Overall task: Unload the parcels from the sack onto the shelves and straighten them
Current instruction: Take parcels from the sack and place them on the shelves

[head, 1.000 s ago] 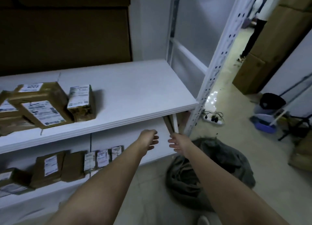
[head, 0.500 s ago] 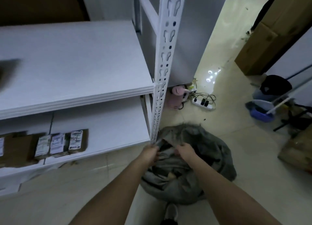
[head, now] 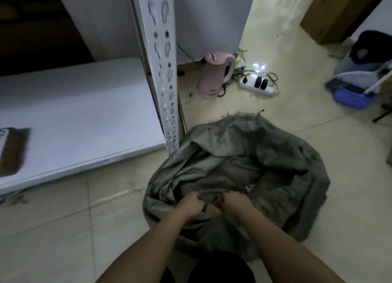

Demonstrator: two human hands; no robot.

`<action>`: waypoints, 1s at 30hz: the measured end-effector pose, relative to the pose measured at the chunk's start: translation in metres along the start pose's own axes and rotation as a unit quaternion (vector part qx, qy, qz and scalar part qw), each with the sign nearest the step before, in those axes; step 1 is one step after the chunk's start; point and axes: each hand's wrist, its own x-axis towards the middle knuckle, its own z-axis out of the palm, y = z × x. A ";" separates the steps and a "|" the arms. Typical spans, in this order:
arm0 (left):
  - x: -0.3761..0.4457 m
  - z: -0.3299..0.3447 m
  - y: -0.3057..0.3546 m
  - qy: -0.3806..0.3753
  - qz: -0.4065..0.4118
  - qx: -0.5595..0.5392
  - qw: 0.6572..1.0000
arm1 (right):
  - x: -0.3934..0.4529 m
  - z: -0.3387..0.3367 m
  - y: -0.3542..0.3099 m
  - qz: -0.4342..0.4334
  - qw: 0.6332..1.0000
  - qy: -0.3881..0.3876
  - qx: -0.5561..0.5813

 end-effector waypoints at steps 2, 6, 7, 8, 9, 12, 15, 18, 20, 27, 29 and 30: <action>0.038 0.015 -0.014 0.011 0.017 0.050 0.999 | 0.029 0.029 0.011 -0.018 0.999 -0.002 -0.028; 0.093 0.040 -0.030 0.030 0.070 0.135 0.988 | 0.064 0.065 0.031 -0.010 0.999 0.034 -0.025; 0.098 0.043 -0.031 0.027 0.081 0.153 0.985 | 0.067 0.066 0.035 0.006 0.999 0.040 -0.027; 0.107 0.053 -0.032 0.013 0.095 0.179 0.979 | 0.072 0.074 0.042 0.024 0.998 0.047 -0.037; 0.113 0.061 -0.032 -0.006 0.102 0.206 0.973 | 0.075 0.078 0.047 0.042 0.997 0.037 -0.054; 0.124 0.074 -0.031 -0.047 0.104 0.288 0.951 | 0.078 0.076 0.061 0.090 0.989 -0.070 -0.099; 0.118 0.080 -0.029 -0.089 0.099 0.357 0.925 | 0.067 0.068 0.065 0.122 0.964 -0.190 -0.144; 0.115 0.084 -0.027 -0.084 0.095 0.428 0.895 | 0.055 0.074 0.062 0.114 0.958 -0.196 -0.176; 0.112 0.086 -0.027 -0.090 0.081 0.448 0.886 | 0.048 0.086 0.060 0.118 0.952 -0.180 -0.216; 0.115 0.087 -0.036 -0.072 0.021 0.420 0.905 | 0.051 0.097 0.070 -0.020 0.973 -0.056 -0.224; 0.118 0.084 -0.039 -0.071 0.001 0.428 0.901 | 0.056 0.102 0.064 -0.031 0.986 -0.087 -0.141; 0.120 0.082 -0.041 -0.068 -0.010 0.438 0.896 | 0.059 0.103 0.061 -0.019 0.990 -0.106 -0.088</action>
